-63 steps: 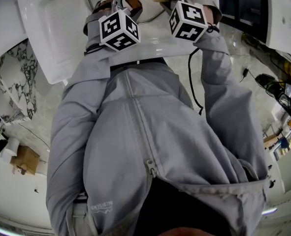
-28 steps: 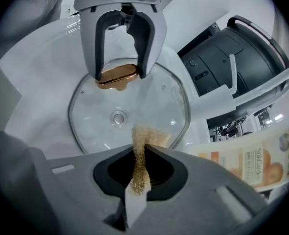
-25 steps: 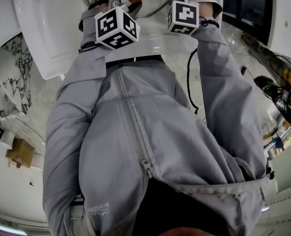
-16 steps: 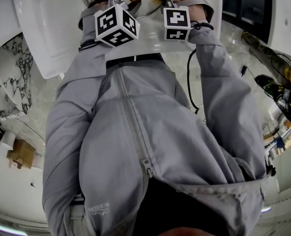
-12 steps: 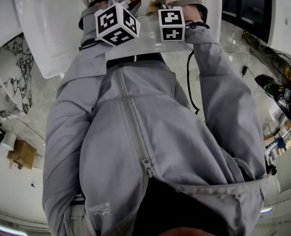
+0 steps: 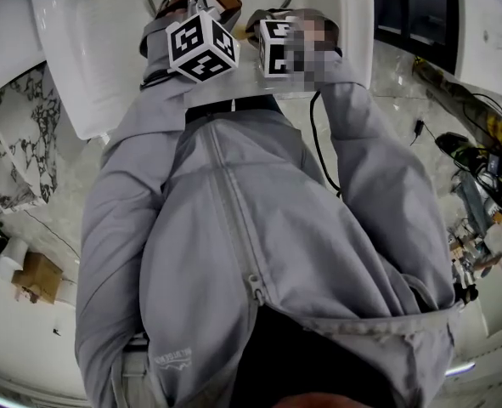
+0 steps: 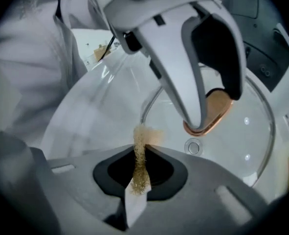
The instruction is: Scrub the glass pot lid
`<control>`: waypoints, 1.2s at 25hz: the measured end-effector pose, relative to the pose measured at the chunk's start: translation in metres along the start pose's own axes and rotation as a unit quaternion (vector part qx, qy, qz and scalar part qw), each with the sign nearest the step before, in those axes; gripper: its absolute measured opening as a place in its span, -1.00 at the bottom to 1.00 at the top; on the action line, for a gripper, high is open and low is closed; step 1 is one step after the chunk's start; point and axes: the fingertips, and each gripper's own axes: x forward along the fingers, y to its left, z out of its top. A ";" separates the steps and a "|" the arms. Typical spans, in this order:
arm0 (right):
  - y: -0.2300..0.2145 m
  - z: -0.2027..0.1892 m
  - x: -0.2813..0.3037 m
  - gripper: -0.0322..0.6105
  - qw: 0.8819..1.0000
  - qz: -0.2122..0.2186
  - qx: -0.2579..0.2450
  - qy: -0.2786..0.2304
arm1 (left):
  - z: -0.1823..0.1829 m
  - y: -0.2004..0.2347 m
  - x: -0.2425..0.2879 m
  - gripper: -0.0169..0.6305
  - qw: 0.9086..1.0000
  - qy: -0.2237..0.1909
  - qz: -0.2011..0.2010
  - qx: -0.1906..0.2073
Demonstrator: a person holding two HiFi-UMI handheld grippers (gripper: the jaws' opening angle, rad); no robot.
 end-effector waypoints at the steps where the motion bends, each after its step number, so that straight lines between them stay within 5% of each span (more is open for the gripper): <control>1: 0.001 0.003 -0.007 -0.79 1.000 -0.006 0.012 -0.010 | 0.001 0.000 -0.004 -0.13 1.000 -0.005 0.001 -0.010; 8: -0.005 0.018 -0.089 -0.79 0.991 -0.096 0.075 -0.047 | 0.016 0.036 -0.066 -0.13 0.991 -0.080 0.056 -0.090; 12: -0.034 0.038 -0.170 -0.79 0.962 -0.225 0.119 -0.104 | 0.042 0.073 -0.127 -0.18 0.973 -0.149 0.143 -0.108; 17: -0.049 0.080 -0.274 -0.79 0.902 -0.371 0.124 -0.184 | 0.086 0.102 -0.225 -0.65 0.932 -0.243 0.242 -0.119; 21: -0.052 0.113 -0.354 -0.79 0.837 -0.462 0.126 -0.267 | 0.105 0.115 -0.283 -0.85 0.902 -0.288 0.293 -0.136; 27: -0.046 0.122 -0.415 -0.79 0.730 -0.530 0.180 -0.391 | 0.112 0.116 -0.314 -0.92 0.861 -0.361 0.262 -0.245; 30: -0.042 0.109 -0.413 -0.79 0.704 -0.527 0.218 -0.424 | 0.106 0.111 -0.316 -0.93 0.848 -0.362 0.271 -0.277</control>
